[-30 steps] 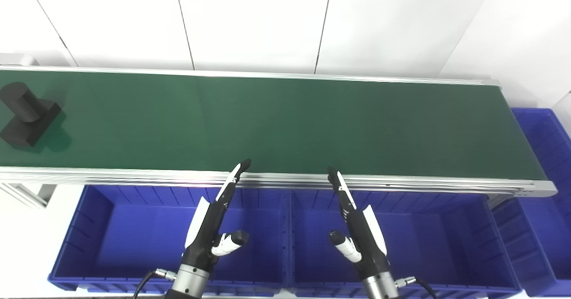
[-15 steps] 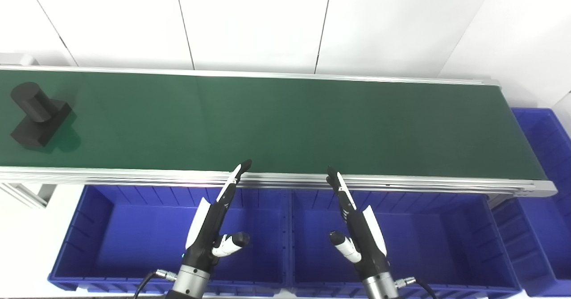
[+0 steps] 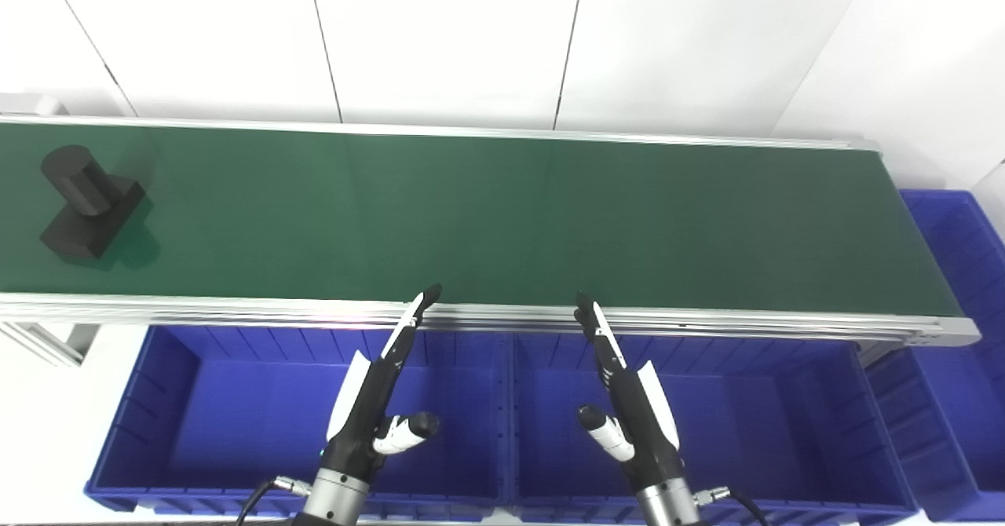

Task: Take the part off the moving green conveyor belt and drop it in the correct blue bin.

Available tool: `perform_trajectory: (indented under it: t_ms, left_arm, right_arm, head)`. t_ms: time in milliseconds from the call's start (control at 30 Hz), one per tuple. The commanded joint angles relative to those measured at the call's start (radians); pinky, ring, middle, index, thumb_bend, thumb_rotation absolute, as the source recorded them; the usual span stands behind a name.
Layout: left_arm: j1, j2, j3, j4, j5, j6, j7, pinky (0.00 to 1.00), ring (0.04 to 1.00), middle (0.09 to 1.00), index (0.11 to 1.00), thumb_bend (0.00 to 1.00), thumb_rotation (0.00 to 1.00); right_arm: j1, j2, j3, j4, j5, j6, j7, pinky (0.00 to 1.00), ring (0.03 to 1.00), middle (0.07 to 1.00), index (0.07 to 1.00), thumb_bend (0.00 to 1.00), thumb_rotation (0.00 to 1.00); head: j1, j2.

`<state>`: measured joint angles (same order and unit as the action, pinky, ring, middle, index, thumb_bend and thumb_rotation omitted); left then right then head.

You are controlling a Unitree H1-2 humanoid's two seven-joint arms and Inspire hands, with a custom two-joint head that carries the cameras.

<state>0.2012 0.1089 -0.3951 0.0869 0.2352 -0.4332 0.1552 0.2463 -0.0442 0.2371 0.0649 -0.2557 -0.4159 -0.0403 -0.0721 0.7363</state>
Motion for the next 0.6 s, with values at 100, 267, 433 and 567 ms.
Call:
perform_trajectory:
  t_ms: [100,267,433,567]
  left_arm:
    - [-0.004,-0.001,0.002,-0.020,0.002,-0.037,0.001,1.00,1.000,0.977,0.961,1.00,1.00]
    - [-0.003,0.000,0.000,-0.015,0.001,-0.037,0.002,1.00,1.000,0.973,0.960,1.00,1.00]
    - [-0.012,-0.001,-0.026,0.009,0.009,-0.037,0.024,1.00,1.000,0.973,0.963,0.98,1.00]
    - [-0.017,-0.010,-0.049,0.032,0.022,-0.037,0.059,1.00,1.000,0.975,0.956,0.97,1.00]
  right_arm:
    - [-0.018,0.005,0.002,-0.020,0.001,-0.049,-0.011,0.99,0.988,0.999,1.000,0.90,1.00]
    - [-0.029,0.007,-0.007,-0.013,0.015,-0.050,-0.014,0.99,0.992,0.999,0.998,0.90,1.00]
    - [-0.031,-0.013,-0.003,0.005,0.036,-0.054,-0.014,0.99,0.997,1.000,1.000,0.90,1.00]
    - [-0.035,-0.042,0.010,0.016,0.054,-0.054,-0.024,0.98,0.995,1.000,1.000,0.89,1.00]
  head:
    - [0.002,0.000]
    - [0.014,-0.012]
    - [0.093,-0.054]
    - [0.131,-0.083]
